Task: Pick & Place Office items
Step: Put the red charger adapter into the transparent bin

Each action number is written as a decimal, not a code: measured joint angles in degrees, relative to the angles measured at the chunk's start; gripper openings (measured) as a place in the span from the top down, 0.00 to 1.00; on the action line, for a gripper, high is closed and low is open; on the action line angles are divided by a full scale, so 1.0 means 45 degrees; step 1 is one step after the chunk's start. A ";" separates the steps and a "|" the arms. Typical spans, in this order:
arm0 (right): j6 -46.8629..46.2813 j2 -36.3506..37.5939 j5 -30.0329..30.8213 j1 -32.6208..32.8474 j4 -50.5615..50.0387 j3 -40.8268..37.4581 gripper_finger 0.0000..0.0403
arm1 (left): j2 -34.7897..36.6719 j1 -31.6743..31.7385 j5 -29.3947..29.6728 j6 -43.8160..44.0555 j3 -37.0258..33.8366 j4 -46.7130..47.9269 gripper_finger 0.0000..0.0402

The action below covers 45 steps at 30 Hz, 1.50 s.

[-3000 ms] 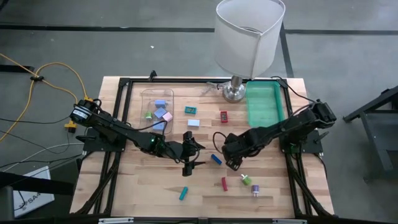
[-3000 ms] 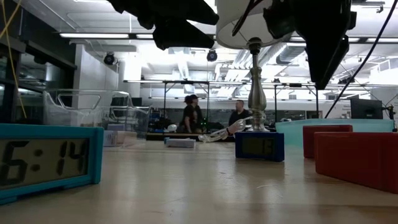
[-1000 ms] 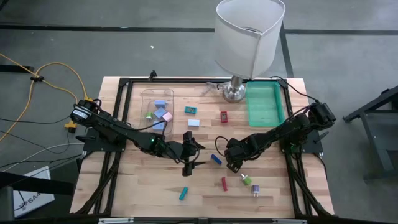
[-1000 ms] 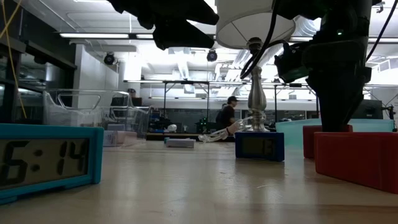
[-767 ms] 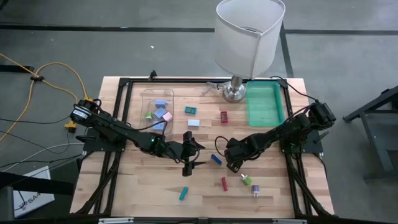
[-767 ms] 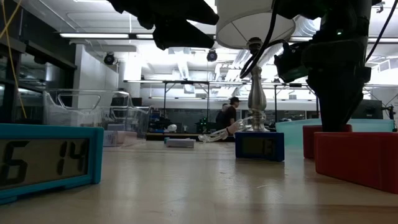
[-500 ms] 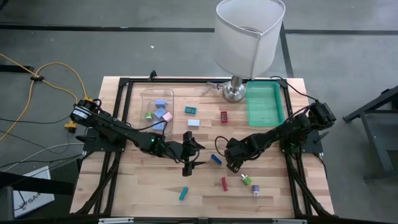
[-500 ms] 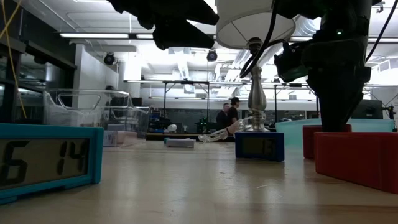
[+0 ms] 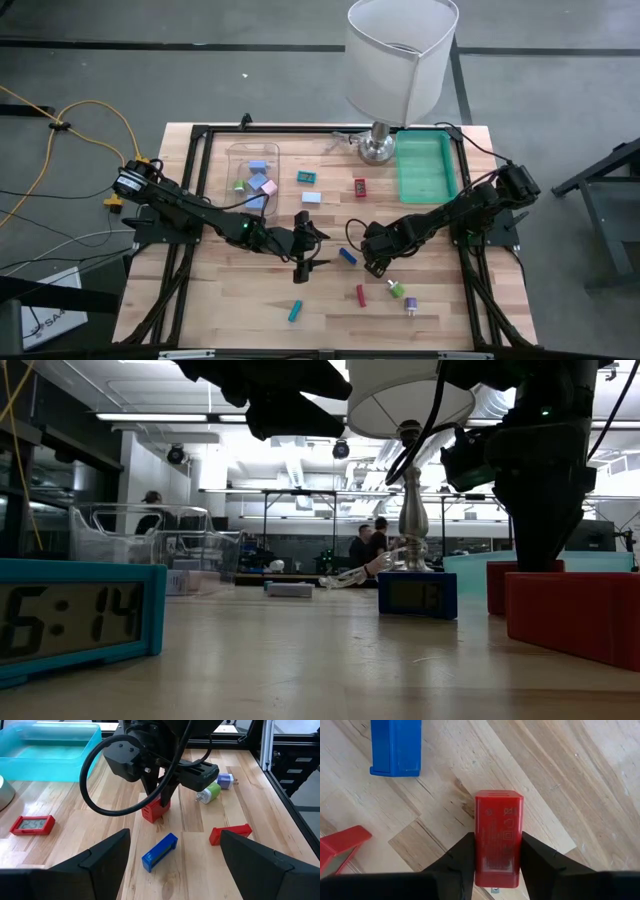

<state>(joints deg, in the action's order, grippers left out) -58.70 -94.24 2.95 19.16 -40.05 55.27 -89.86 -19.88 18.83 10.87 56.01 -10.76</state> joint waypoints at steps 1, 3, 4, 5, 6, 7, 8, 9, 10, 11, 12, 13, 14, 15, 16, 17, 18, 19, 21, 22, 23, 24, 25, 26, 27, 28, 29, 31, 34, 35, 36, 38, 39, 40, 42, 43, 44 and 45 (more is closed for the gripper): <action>0.0000 0.0000 -0.0002 0.0009 0.0000 0.0000 0.70 | 0.0000 -0.0005 0.0005 0.0003 0.0000 0.0000 0.25; 0.0049 0.0000 0.0005 0.0057 0.0000 0.0000 0.71 | 0.0000 -0.0003 0.0001 0.0004 0.0000 -0.0001 0.25; 0.0053 0.0000 0.0003 0.0077 -0.0005 0.0000 0.72 | 0.0000 -0.0005 0.0004 0.0000 0.0000 -0.0001 0.25; 0.0053 0.0000 -0.0011 0.0082 -0.0005 0.0000 0.72 | 0.0000 0.0000 0.0005 0.0001 0.0000 -0.0005 0.25; 0.0067 0.0000 -0.0030 0.0082 -0.0005 0.0000 0.72 | 0.0000 -0.0004 0.0000 0.0005 0.0000 0.0000 0.25; 0.0097 0.0000 -0.0063 0.0082 -0.0005 0.0000 0.72 | 0.0000 -0.0005 0.0000 0.0005 0.0000 0.0000 0.25; 0.0100 0.0000 -0.0092 0.0082 -0.0005 0.0000 0.72 | 0.0000 -0.0001 0.0005 0.0005 0.0000 -0.0004 0.25; 0.0128 0.0000 -0.0158 0.0082 -0.0005 0.0005 0.72 | 0.0000 0.0000 0.0005 0.0004 0.0000 -0.0004 0.25; 0.0203 0.0000 -0.0278 0.0080 -0.0005 0.0005 0.72 | 0.0000 -0.0002 0.0000 0.0000 0.0000 0.0000 0.25; 0.0315 0.0000 -0.0381 0.0077 -0.0006 0.0010 0.72 | 0.0000 -0.0002 0.0005 0.0002 0.0000 0.0000 0.25; 0.0409 0.0000 -0.0451 0.0077 -0.0031 0.0017 0.72 | 0.0000 -0.0003 0.0001 0.0001 0.0000 -0.0002 0.25; 0.0446 0.0000 -0.0537 0.0077 -0.0147 0.0071 0.72 | 0.0000 -0.0001 0.0001 0.0003 0.0000 -0.0001 0.25; 0.0488 0.0000 -0.0625 0.0077 -0.0356 0.0148 0.72 | 0.0000 -0.0003 0.0005 0.0001 0.0000 -0.0003 0.25; 0.0568 0.0000 -0.0648 0.0077 -0.0592 0.0232 0.72 | 0.0000 -0.0001 0.0001 0.0001 0.0000 -0.0001 0.25; 0.0662 0.0000 -0.0617 0.0080 -0.0801 0.0348 0.72 | 0.0000 0.0000 0.0002 0.0002 0.0000 -0.0003 0.25; 0.0742 0.0000 -0.0523 0.0086 -0.1039 0.0493 0.72 | 0.0000 -0.0002 0.0000 0.0003 0.0000 0.0000 0.25; 0.0787 0.0000 -0.0423 0.0084 -0.1275 0.0671 0.73 | 0.0000 -0.0005 0.0004 0.0005 0.0000 -0.0005 0.25; 0.0855 0.0000 -0.0314 0.0082 -0.1530 0.0891 0.73 | 0.0000 0.0000 0.0005 0.0000 0.0000 -0.0005 0.25; 0.1087 0.0000 -0.0093 0.0082 -0.2151 0.1378 0.73 | 0.0000 -0.0005 0.0001 0.0000 0.0000 -0.0001 0.25; 0.1158 0.0000 0.0040 0.0082 -0.2468 0.1647 0.72 | 0.0000 -0.0005 0.0005 0.0004 0.0000 -0.0001 0.25; 0.1250 0.0000 0.0140 0.0077 -0.2772 0.1907 0.72 | 0.0000 -0.0001 0.0000 0.0003 0.0000 -0.0005 0.25; 0.1382 0.0000 0.0225 0.0077 -0.3083 0.2182 0.72 | 0.0000 -0.0002 0.0002 0.0002 0.0000 0.0000 0.25; 0.1444 0.0000 0.0301 0.0082 -0.3361 0.2454 0.72 | 0.0000 -0.0002 0.0005 0.0002 0.0000 -0.0005 0.25; 0.1504 0.0000 0.0335 0.0078 -0.3629 0.2719 0.72 | 0.0000 -0.0003 0.0003 0.0000 0.0000 -0.0005 0.25; 0.1615 0.0000 0.0349 0.0077 -0.3878 0.2956 0.72 | 0.0000 -0.0003 0.0001 0.0002 0.0000 -0.0001 0.25; 0.1728 0.0000 0.0354 0.0077 -0.4099 0.3182 0.72 | 0.0000 -0.0002 0.0001 0.0001 0.0000 0.0000 0.25; 0.1784 0.0000 0.0358 0.0077 -0.4311 0.3413 0.72 | 0.0000 -0.0003 0.0003 0.0000 0.0000 -0.0003 0.25; 0.1910 0.0000 0.0358 0.0077 -0.4769 0.3835 0.72 | 0.0000 -0.0003 0.0002 0.0003 0.0000 -0.0003 0.25; 0.2095 0.0000 0.0364 0.0077 -0.5440 0.4465 0.72 | 0.0000 -0.0002 0.0004 0.0003 0.0000 0.0000 0.25; 0.2114 0.0000 0.0395 0.0077 -0.5691 0.4689 0.72 | 0.0000 -0.0004 0.0005 0.0004 0.0000 -0.0003 0.25; 0.2153 0.0000 0.0462 0.0077 -0.5933 0.4922 0.72 | 0.0000 0.0000 0.0000 0.0000 0.0000 -0.0005 0.25; 0.2313 0.0000 0.0612 0.0077 -0.6349 0.5350 0.72 | 0.0000 -0.0002 0.0005 0.0005 0.0000 -0.0002 0.25; 0.2345 0.0000 0.0657 0.0077 -0.6545 0.5576 0.72 | 0.0000 0.0000 0.0005 0.0005 0.0000 -0.0005 0.25; 0.2355 0.0000 0.0672 0.0077 -0.6759 0.5830 0.72 | 0.0000 -0.0003 0.0004 0.0004 0.0000 -0.0005 0.25; 0.2479 0.0000 0.0700 0.0077 -0.7084 0.6275 0.72 | -0.0003 -0.0005 0.0003 0.0002 0.0000 -0.0003 0.25; 0.2570 0.0000 0.0704 0.0077 -0.7177 0.6473 0.72 | 0.0000 -0.0003 0.0005 0.0005 0.0000 -0.0005 0.25; 0.2657 0.0000 0.0721 0.0077 -0.7270 0.6663 0.72 | -0.0002 0.0000 0.0002 0.0003 0.0000 -0.0002 0.25; 0.2719 -0.0002 0.0767 0.0077 -0.7360 0.6848 0.72 | -0.0001 0.0000 0.0001 0.0005 0.0000 0.0000 0.25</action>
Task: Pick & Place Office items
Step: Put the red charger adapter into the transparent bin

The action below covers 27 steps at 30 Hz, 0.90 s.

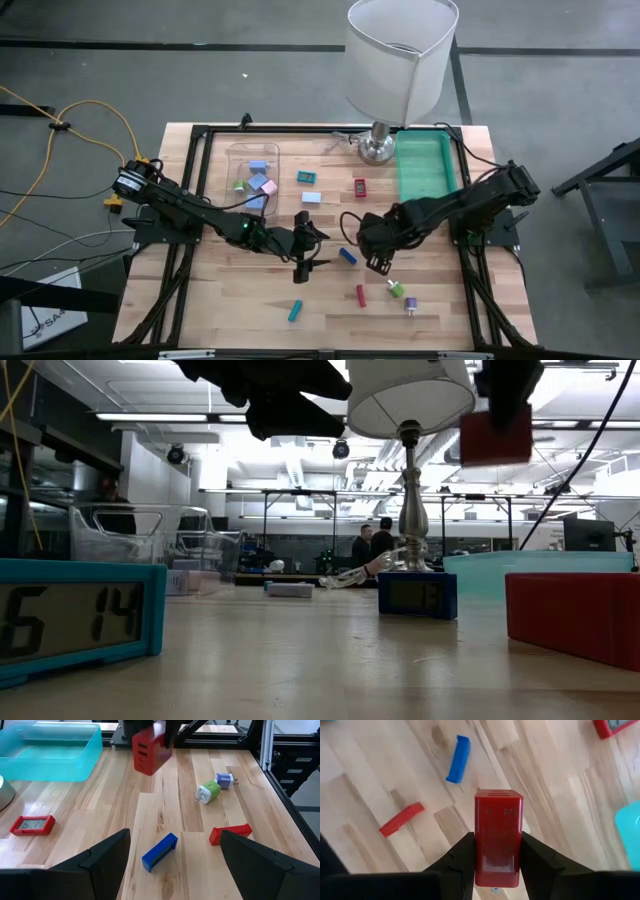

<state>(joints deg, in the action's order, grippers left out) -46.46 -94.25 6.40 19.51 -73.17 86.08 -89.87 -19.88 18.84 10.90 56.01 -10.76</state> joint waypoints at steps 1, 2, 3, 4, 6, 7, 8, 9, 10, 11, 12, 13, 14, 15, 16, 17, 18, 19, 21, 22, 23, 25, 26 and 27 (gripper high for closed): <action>0.0048 0.0001 0.0086 0.0000 -0.0042 0.0148 0.72 | 0.0001 -0.0005 -0.0001 0.0000 0.0000 0.0000 0.25; 0.0056 0.0001 0.0183 0.0000 -0.0063 0.0268 0.72 | 0.0001 0.0000 0.0004 -0.0005 0.0000 -0.0005 0.25; 0.0061 0.0002 0.0242 0.0000 -0.0070 0.0351 0.72 | -0.0003 -0.0004 0.0003 -0.0004 0.0000 -0.0005 0.25; 0.0079 0.0002 0.0266 0.0000 -0.0062 0.0389 0.72 | 0.0001 -0.0005 0.0001 -0.0003 0.0000 -0.0003 0.25; 0.0168 0.0002 0.0270 0.0000 -0.0067 0.0394 0.72 | 0.0001 -0.0005 0.0002 -0.0005 0.0000 0.0000 0.25; 0.0222 0.0002 0.0329 0.0000 -0.0067 0.0394 0.72 | -0.0001 -0.0004 0.0004 -0.0002 0.0000 -0.0001 0.25; 0.0242 0.0002 0.0444 0.0000 -0.0059 0.0394 0.72 | -0.0004 -0.0005 0.0004 0.0000 0.0000 -0.0003 0.25; 0.0244 0.0002 0.0554 0.0000 -0.0038 0.0394 0.72 | -0.0001 -0.0005 0.0004 -0.0005 0.0000 -0.0005 0.25; 0.0249 0.0002 0.0653 0.0000 0.0023 0.0394 0.72 | -0.0002 -0.0005 0.0004 -0.0001 0.0000 -0.0005 0.25; 0.0270 0.0002 0.0740 0.0000 0.0096 0.0394 0.72 | -0.0001 0.0000 0.0000 0.0000 0.0000 0.0000 0.25; 0.0297 0.0002 0.0838 0.0000 0.0175 0.0394 0.72 | 0.0001 0.0000 -0.0001 -0.0005 0.0000 0.0000 0.25; 0.0354 0.0002 0.0913 0.0021 0.0235 0.0394 0.72 | -0.0004 -0.0001 0.0003 -0.0005 0.0000 -0.0005 0.25; 0.0387 0.0002 0.0935 0.0061 0.0307 0.0394 0.72 | 0.0000 -0.0003 0.0000 -0.0001 0.0000 -0.0005 0.25; 0.0412 0.0011 0.0958 0.0094 0.0366 0.0394 0.72 | -0.0004 -0.0003 0.0001 -0.0003 0.0000 0.0000 0.25; 0.0462 0.0027 0.1038 0.0158 0.0481 0.0394 0.72 | -0.0004 0.0000 0.0004 -0.0005 0.0000 -0.0002 0.25; 0.0554 0.0044 0.1161 0.0216 0.0638 0.0394 0.72 | -0.0002 -0.0003 0.0002 -0.0002 0.0000 -0.0005 0.25; 0.0655 0.0058 0.1253 0.0287 0.0801 0.0394 0.72 | -0.0004 -0.0005 0.0000 -0.0005 0.0000 -0.0001 0.25; 0.0700 0.0065 0.1287 0.0359 0.0949 0.0394 0.72 | -0.0003 0.0000 0.0001 -0.0002 0.0000 -0.0002 0.25; 0.0744 0.0065 0.1309 0.0514 0.1308 0.0394 0.72 | -0.0004 -0.0004 -0.0001 -0.0001 0.0000 -0.0005 0.25; 0.0819 0.0065 0.1357 0.0592 0.1511 0.0394 0.71 | -0.0004 -0.0002 0.0001 -0.0002 0.0000 -0.0001 0.25; 0.0941 0.0065 0.1480 0.0677 0.1706 0.0394 0.71 | -0.0004 0.0000 0.0000 -0.0005 0.0000 0.0000 0.25; 0.1050 0.0065 0.1817 0.0836 0.2070 0.0394 0.71 | 0.0000 -0.0001 0.0000 -0.0001 0.0000 -0.0004 0.25; 0.1077 0.0065 0.1934 0.0890 0.2296 0.0394 0.72 | -0.0002 -0.0002 0.0000 0.0000 0.0000 -0.0003 0.25; 0.1177 0.0065 0.2052 0.0939 0.2521 0.0394 0.72 | -0.0004 0.0000 0.0004 -0.0001 0.0000 0.0000 0.25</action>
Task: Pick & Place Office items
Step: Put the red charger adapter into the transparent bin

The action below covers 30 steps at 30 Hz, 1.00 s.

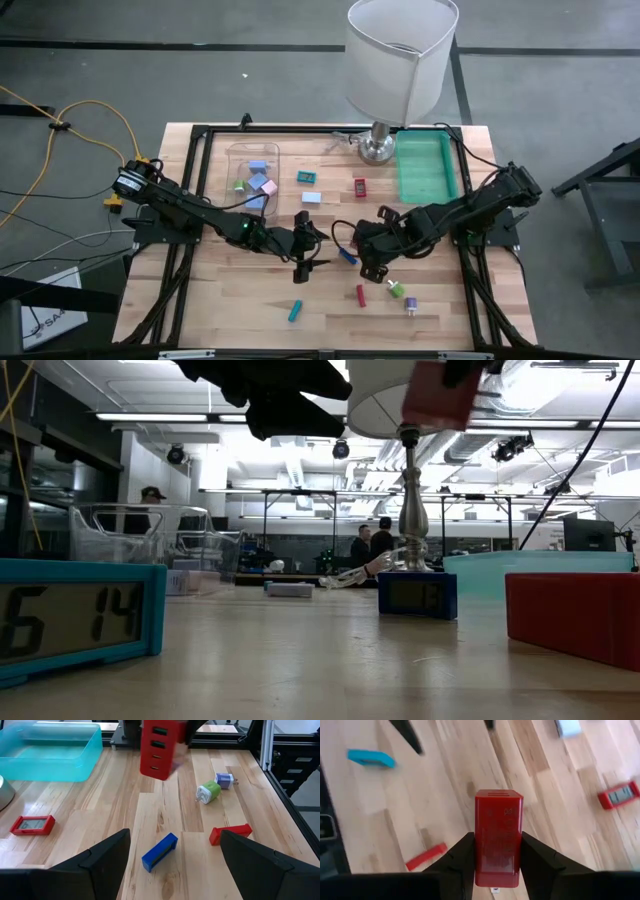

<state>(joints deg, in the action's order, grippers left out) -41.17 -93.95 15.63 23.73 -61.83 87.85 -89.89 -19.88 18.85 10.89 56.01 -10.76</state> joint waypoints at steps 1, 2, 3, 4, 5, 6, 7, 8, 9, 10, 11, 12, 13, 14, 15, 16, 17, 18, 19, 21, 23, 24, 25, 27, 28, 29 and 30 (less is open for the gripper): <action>0.0147 0.0000 0.0150 0.0053 0.0214 0.0000 0.72 | 0.0000 -0.0001 -0.0001 0.0001 0.0000 -0.0005 0.25; 0.0245 0.0000 0.0321 0.0107 0.0432 0.0000 0.72 | 0.0000 0.0000 0.0000 -0.0003 0.0000 -0.0005 0.25; 0.0351 0.0000 0.0510 0.0159 0.0692 0.0000 0.72 | 0.0000 -0.0005 -0.0005 0.0001 0.0000 0.0000 0.25; 0.0467 0.0000 0.0648 0.0195 0.0954 0.0000 0.71 | 0.0000 -0.0005 -0.0001 0.0001 0.0000 0.0000 0.25; 0.0550 0.0000 0.0771 0.0229 0.1208 0.0000 0.71 | 0.0001 0.0000 -0.0001 0.0000 0.0000 -0.0005 0.25; 0.0624 0.0000 0.0892 0.0261 0.1425 -0.0002 0.71 | 0.0002 -0.0002 0.0000 0.0001 0.0000 0.0000 0.25; 0.0746 0.0000 0.1005 0.0297 0.1691 -0.0028 0.71 | 0.0002 -0.0005 0.0000 -0.0004 0.0000 -0.0004 0.25; 0.0866 0.0000 0.1115 0.0324 0.2032 -0.0108 0.71 | 0.0000 -0.0002 -0.0005 0.0001 0.0000 0.0000 0.25; 0.0963 0.0000 0.1170 0.0325 0.2342 -0.0202 0.72 | 0.0000 -0.0004 -0.0001 0.0001 0.0000 -0.0005 0.25; 0.1067 0.0000 0.1180 0.0329 0.2604 -0.0305 0.72 | 0.0000 -0.0001 0.0000 -0.0003 0.0000 -0.0003 0.25; 0.1129 0.0000 0.1175 0.0329 0.2814 -0.0416 0.72 | 0.0000 0.0000 0.0000 -0.0004 0.0000 -0.0005 0.25; 0.1186 -0.0005 0.1163 0.0329 0.2974 -0.0503 0.72 | 0.0000 0.0000 0.0000 0.0001 0.0000 -0.0005 0.25; 0.1209 -0.0005 0.1182 0.0324 0.3215 -0.0597 0.72 | 0.0002 0.0000 -0.0002 0.0001 0.0000 -0.0005 0.25; 0.1222 -0.0005 0.1209 0.0324 0.3464 -0.0678 0.71 | 0.0000 0.0000 0.0000 0.0000 0.0000 -0.0002 0.25; 0.1284 -0.0005 0.1219 0.0324 0.3724 -0.0807 0.71 | 0.0000 -0.0001 0.0000 0.0001 0.0000 -0.0002 0.25; 0.1443 -0.0005 0.1225 0.0321 0.4029 -0.0959 0.71 | 0.0000 -0.0001 -0.0001 -0.0002 0.0000 -0.0005 0.25; 0.1601 -0.0005 0.1223 0.0317 0.4412 -0.1138 0.71 | 0.0000 0.0000 0.0000 0.0000 0.0000 -0.0004 0.25; 0.1789 -0.0005 0.1222 0.0315 0.4789 -0.1301 0.71 | 0.0005 0.0000 0.0000 0.0001 0.0000 0.0000 0.25; 0.1955 -0.0005 0.1221 0.0315 0.5165 -0.1455 0.72 | 0.0005 -0.0005 -0.0005 -0.0004 0.0000 0.0000 0.25; 0.2203 -0.0005 0.1221 0.0315 0.5679 -0.1669 0.72 | 0.0000 -0.0005 -0.0005 -0.0002 0.0000 -0.0002 0.25; 0.2321 -0.0005 0.1429 0.0315 0.5840 -0.1841 0.72 | 0.0000 -0.0002 -0.0004 -0.0004 0.0000 -0.0002 0.25; 0.2446 -0.0005 0.1604 0.0315 0.5830 -0.1915 0.71 | 0.0001 -0.0001 -0.0003 0.0000 0.0000 -0.0005 0.25; 0.2502 -0.0005 0.1765 0.0315 0.5827 -0.1990 0.71 | 0.0000 -0.0002 -0.0002 0.0000 0.0000 -0.0005 0.25; 0.2516 -0.0005 0.1981 0.0315 0.5815 -0.2095 0.71 | 0.0000 -0.0002 -0.0006 -0.0020 -0.0001 -0.0004 0.25; 0.2537 -0.0005 0.2020 0.0313 0.5831 -0.2126 0.71 | 0.0000 0.0000 -0.0076 -0.0335 0.0000 0.0064 0.25; 0.2556 -0.0005 0.2017 0.0316 0.5871 -0.2141 0.71 | 0.0005 0.0004 -0.0431 -0.1174 -0.0004 0.0323 0.25; 0.2560 -0.0005 0.2017 0.0327 0.5902 -0.2157 0.72 | 0.0005 0.0005 -0.0863 -0.2134 -0.0004 0.0573 0.25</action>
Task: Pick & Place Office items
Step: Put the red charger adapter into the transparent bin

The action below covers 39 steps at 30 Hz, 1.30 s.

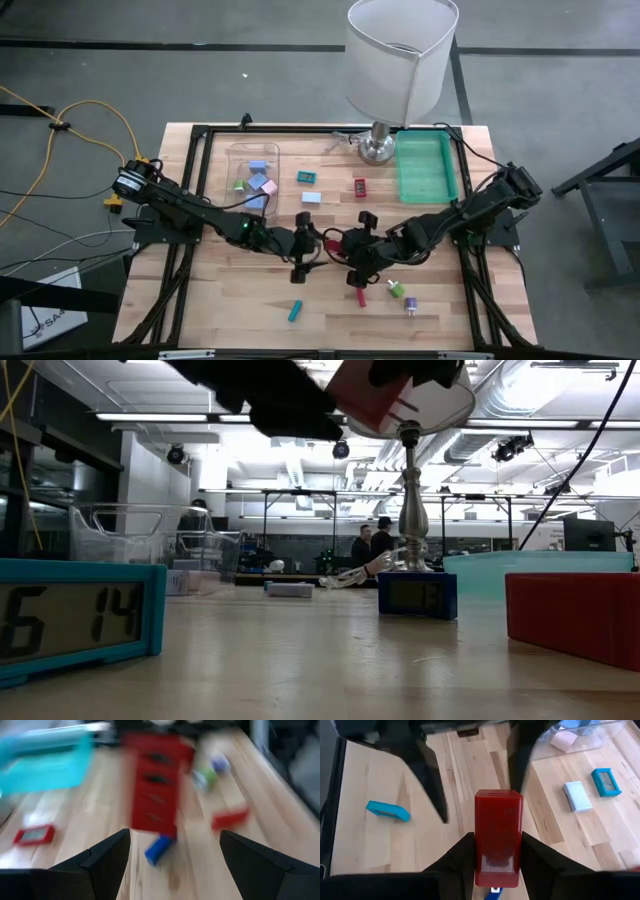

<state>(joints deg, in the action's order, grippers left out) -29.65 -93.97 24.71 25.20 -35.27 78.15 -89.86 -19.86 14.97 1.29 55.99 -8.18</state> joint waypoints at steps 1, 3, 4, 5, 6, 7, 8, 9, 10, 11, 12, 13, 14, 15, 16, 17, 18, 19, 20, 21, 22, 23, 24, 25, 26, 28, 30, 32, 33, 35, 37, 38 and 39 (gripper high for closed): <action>0.0014 0.0000 -0.0005 0.0012 0.0000 -0.0003 0.72 | -0.0018 -0.0003 -0.0340 -0.0866 -0.0017 0.0071 0.25; 0.0019 0.0000 -0.0019 0.0058 0.0000 -0.0010 0.72 | -0.0017 -0.0038 -0.0711 -0.2164 -0.0021 0.0037 0.25; 0.0031 0.0000 -0.0011 0.0079 0.0000 -0.0010 0.72 | -0.0008 -0.0058 -0.0874 -0.2591 -0.0016 0.0008 0.25; 0.0065 0.0000 0.0011 0.0084 0.0000 -0.0010 0.71 | -0.0006 -0.0058 -0.0922 -0.2897 -0.0016 -0.0005 0.25; 0.0103 0.0000 0.0026 0.0102 0.0005 -0.0010 0.71 | -0.0010 -0.0053 -0.0905 -0.3111 -0.0016 -0.0001 0.25; 0.0127 0.0000 0.0043 0.0128 0.0005 -0.0010 0.71 | -0.0015 -0.0053 -0.0905 -0.3261 -0.0016 -0.0058 0.25; 0.0127 0.0000 0.0076 0.0158 0.0004 -0.0010 0.71 | -0.0015 -0.0049 -0.0905 -0.3293 -0.0016 -0.0165 0.25; 0.0130 0.0000 0.0092 0.0167 0.0004 -0.0010 0.71 | -0.0015 -0.0049 -0.0905 -0.3274 -0.0016 -0.0239 0.25; 0.0130 0.0005 0.0092 0.0183 0.0000 -0.0010 0.72 | -0.0015 -0.0049 -0.0908 -0.3202 -0.0016 -0.0288 0.25; 0.0130 0.0005 0.0097 0.0241 0.0013 -0.0010 0.72 | -0.0015 -0.0038 -0.0910 -0.3041 -0.0016 -0.0300 0.25; 0.0130 0.0005 0.0097 0.0268 0.0036 -0.0010 0.72 | -0.0015 -0.0023 -0.0920 -0.2848 -0.0016 -0.0314 0.25; 0.0130 0.0005 0.0097 0.0293 0.0042 -0.0010 0.72 | -0.0015 -0.0016 -0.0923 -0.2668 -0.0016 -0.0349 0.25; 0.0130 0.0005 0.0090 0.0325 0.0059 -0.0010 0.72 | -0.0015 -0.0013 -0.0919 -0.2536 -0.0016 -0.0402 0.25; 0.0130 0.0005 0.0087 0.0357 0.0089 -0.0010 0.71 | -0.0015 -0.0004 -0.0913 -0.2373 -0.0016 -0.0467 0.25; 0.0124 0.0005 0.0097 0.0400 0.0101 -0.0010 0.71 | -0.0015 0.0000 -0.0909 -0.2217 -0.0016 -0.0527 0.25; 0.0121 0.0005 0.0088 0.0436 0.0097 -0.0010 0.71 | -0.0015 0.0000 -0.0885 -0.2099 -0.0016 -0.0554 0.25; 0.0121 0.0000 0.0083 0.0481 0.0097 -0.0010 0.71 | -0.0015 0.0004 -0.0862 -0.1950 -0.0016 -0.0604 0.25; 0.0120 0.0000 0.0083 0.0515 0.0097 -0.0010 0.71 | -0.0015 0.0012 -0.0861 -0.1823 -0.0012 -0.0630 0.25; 0.0111 0.0000 0.0083 0.0551 0.0097 -0.0010 0.72 | -0.0010 0.0043 -0.0864 -0.1693 -0.0006 -0.0632 0.25; 0.0106 0.0000 0.0092 0.0585 0.0101 -0.0010 0.72 | -0.0010 0.0058 -0.0861 -0.1588 -0.0006 -0.0632 0.25; 0.0101 0.0000 0.0087 0.0585 0.0097 -0.0010 0.72 | -0.0010 0.0059 -0.0861 -0.1543 -0.0006 -0.0668 0.25; 0.0087 0.0000 0.0083 0.0594 0.0097 -0.0010 0.72 | -0.0010 0.0075 -0.0861 -0.1509 -0.0006 -0.0784 0.25; 0.0059 0.0000 0.0083 0.0589 0.0097 -0.0010 0.72 | -0.0010 0.0098 -0.0861 -0.1518 -0.0006 -0.0932 0.25; -0.0003 0.0000 0.0087 0.0577 0.0097 -0.0010 0.71 | -0.0005 0.0126 -0.0861 -0.1556 0.0004 -0.1049 0.25; -0.0029 0.0000 0.0091 0.0571 0.0097 -0.0010 0.71 | -0.0005 0.0140 -0.0861 -0.1553 0.0004 -0.1123 0.25; -0.0025 0.0000 0.0092 0.0570 0.0097 -0.0010 0.71 | -0.0005 0.0149 -0.0856 -0.1521 0.0004 -0.1388 0.25; -0.0023 0.0000 0.0102 0.0565 0.0097 -0.0010 0.72 | -0.0005 0.0143 -0.0846 -0.1520 0.0004 -0.1929 0.25; -0.0020 0.0000 0.0097 0.0570 0.0097 -0.0010 0.72 | -0.0005 0.0141 -0.0851 -0.1523 0.0004 -0.2399 0.25; -0.0020 0.0000 0.0106 0.0570 0.0097 -0.0010 0.72 | -0.0005 0.0141 -0.0848 -0.1522 0.0004 -0.2565 0.25; -0.0020 0.0000 0.0143 0.0570 0.0109 -0.0010 0.71 | -0.0005 0.0141 -0.0851 -0.1523 0.0004 -0.2862 0.25; -0.0013 0.0000 0.0146 0.0570 0.0200 -0.0010 0.71 | -0.0005 0.0141 -0.0851 -0.1523 0.0004 -0.3174 0.25; 0.0011 0.0000 0.0146 0.0570 0.0244 -0.0010 0.71 | -0.0005 0.0141 -0.0851 -0.1518 0.0004 -0.3280 0.25; 0.0061 0.0000 0.0151 0.0570 0.0281 -0.0010 0.71 | -0.0005 0.0139 -0.0851 -0.1513 0.0004 -0.3310 0.25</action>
<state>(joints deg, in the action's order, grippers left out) -29.37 -93.97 25.39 27.77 -34.00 78.11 -89.89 -19.23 11.14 -5.52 56.01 -23.08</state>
